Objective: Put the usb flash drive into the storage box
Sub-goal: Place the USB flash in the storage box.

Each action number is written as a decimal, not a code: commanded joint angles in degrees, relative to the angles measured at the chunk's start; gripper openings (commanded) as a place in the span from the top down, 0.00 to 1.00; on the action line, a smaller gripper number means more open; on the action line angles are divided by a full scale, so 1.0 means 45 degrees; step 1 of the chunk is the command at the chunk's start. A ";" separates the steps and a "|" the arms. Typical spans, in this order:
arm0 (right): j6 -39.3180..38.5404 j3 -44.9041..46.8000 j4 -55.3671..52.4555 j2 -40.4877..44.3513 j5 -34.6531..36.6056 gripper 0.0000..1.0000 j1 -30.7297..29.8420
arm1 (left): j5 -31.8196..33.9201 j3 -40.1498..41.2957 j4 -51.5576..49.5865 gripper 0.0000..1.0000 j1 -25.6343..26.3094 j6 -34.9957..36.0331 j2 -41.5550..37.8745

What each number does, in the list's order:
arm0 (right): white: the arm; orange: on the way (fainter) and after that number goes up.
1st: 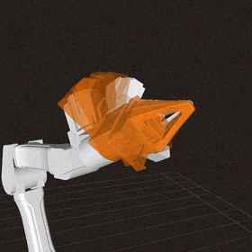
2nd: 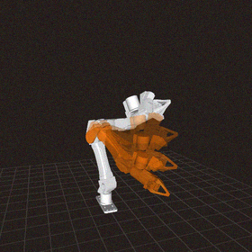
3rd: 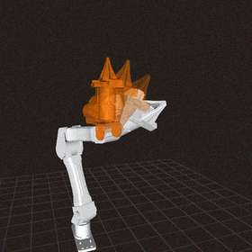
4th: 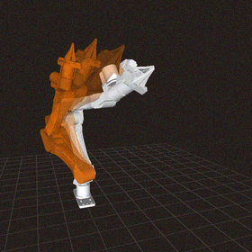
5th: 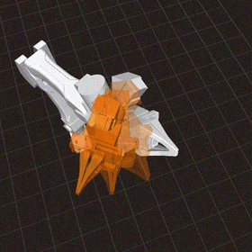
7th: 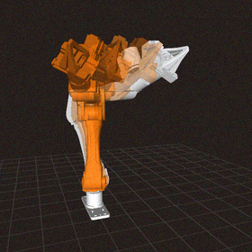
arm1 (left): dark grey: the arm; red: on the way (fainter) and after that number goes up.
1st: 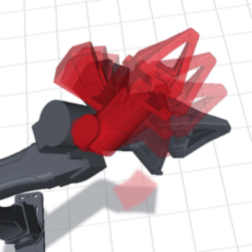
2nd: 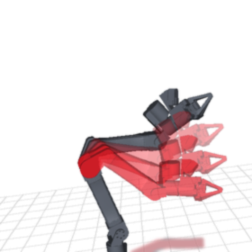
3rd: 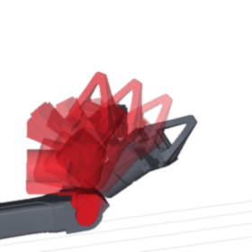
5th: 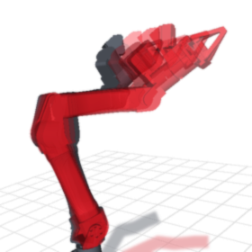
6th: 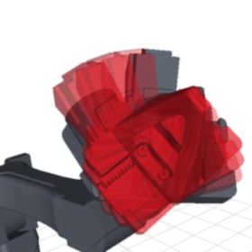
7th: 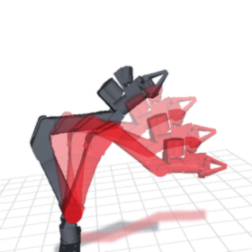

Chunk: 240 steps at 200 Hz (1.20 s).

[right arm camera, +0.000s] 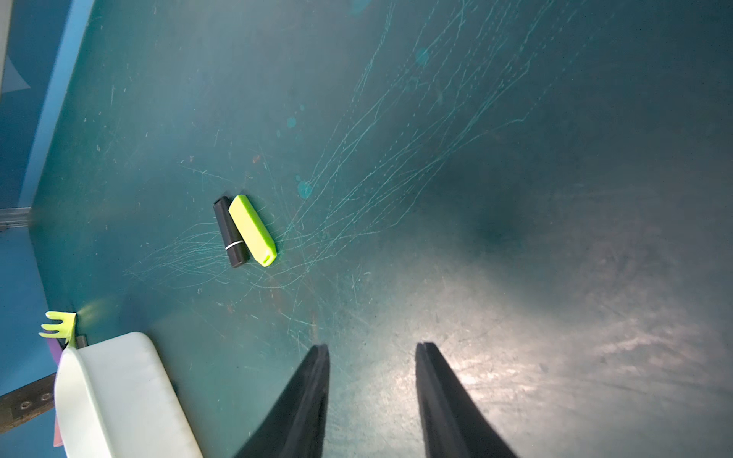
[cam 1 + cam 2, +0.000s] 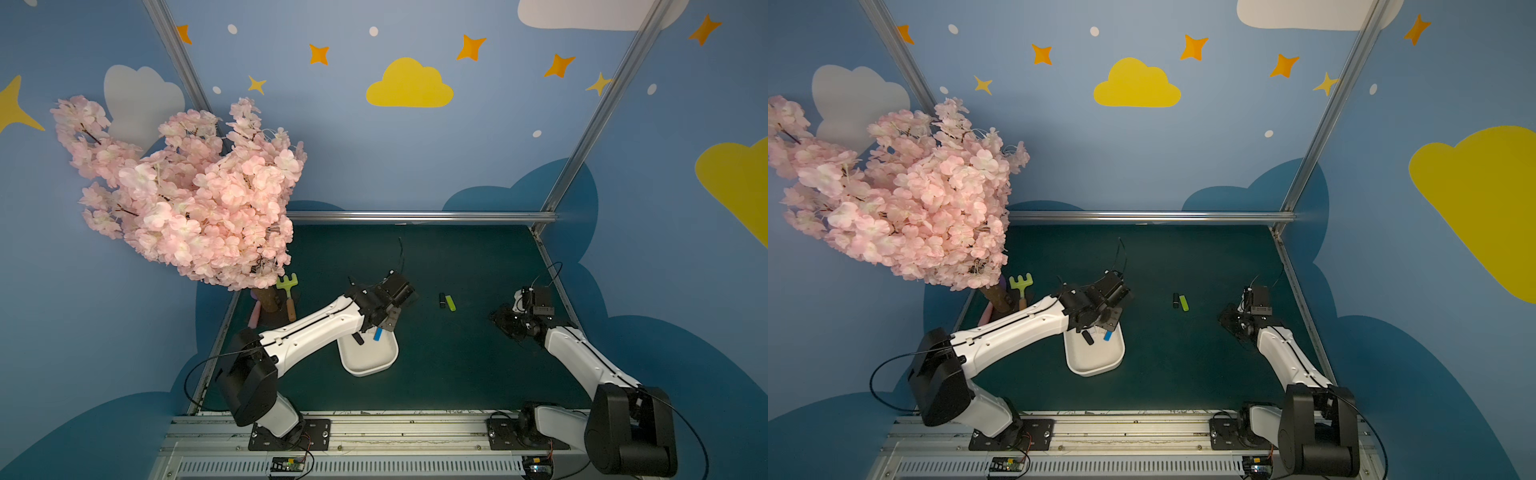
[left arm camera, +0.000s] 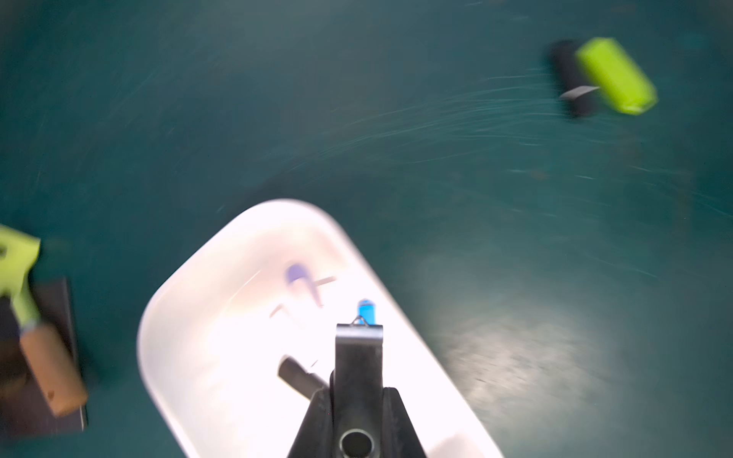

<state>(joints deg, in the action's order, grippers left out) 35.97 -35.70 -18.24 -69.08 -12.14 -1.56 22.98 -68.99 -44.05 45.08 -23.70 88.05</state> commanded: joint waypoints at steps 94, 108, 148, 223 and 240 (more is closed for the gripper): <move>-0.0121 -0.0483 -0.0107 -0.0395 -0.0192 0.59 0.0071 | -0.0497 0.1131 0.1036 0.83 -0.2714 -0.0867 0.1395; -0.0121 -0.0481 -0.0079 -0.0488 -0.0241 0.59 0.0064 | -0.0478 0.1166 0.1066 0.83 -0.2769 -0.0892 0.1685; -0.0111 -0.0516 -0.0029 -0.0718 -0.0348 0.60 0.0052 | -0.0635 0.1058 0.1230 0.81 -0.3035 -0.0846 0.2423; -0.0180 -0.0548 -0.0068 -0.0676 -0.0416 0.59 0.0044 | -0.0909 0.1252 0.1302 0.57 -0.3231 -0.0759 0.2449; -0.0195 -0.0562 -0.0107 -0.0702 -0.0398 0.59 0.0049 | -0.1301 0.1131 0.1056 0.56 -0.3214 -0.0742 0.1777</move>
<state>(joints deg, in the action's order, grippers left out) 35.75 -36.51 -18.22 -72.10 -13.39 -1.54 19.25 -62.89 -37.63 30.74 -27.24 99.42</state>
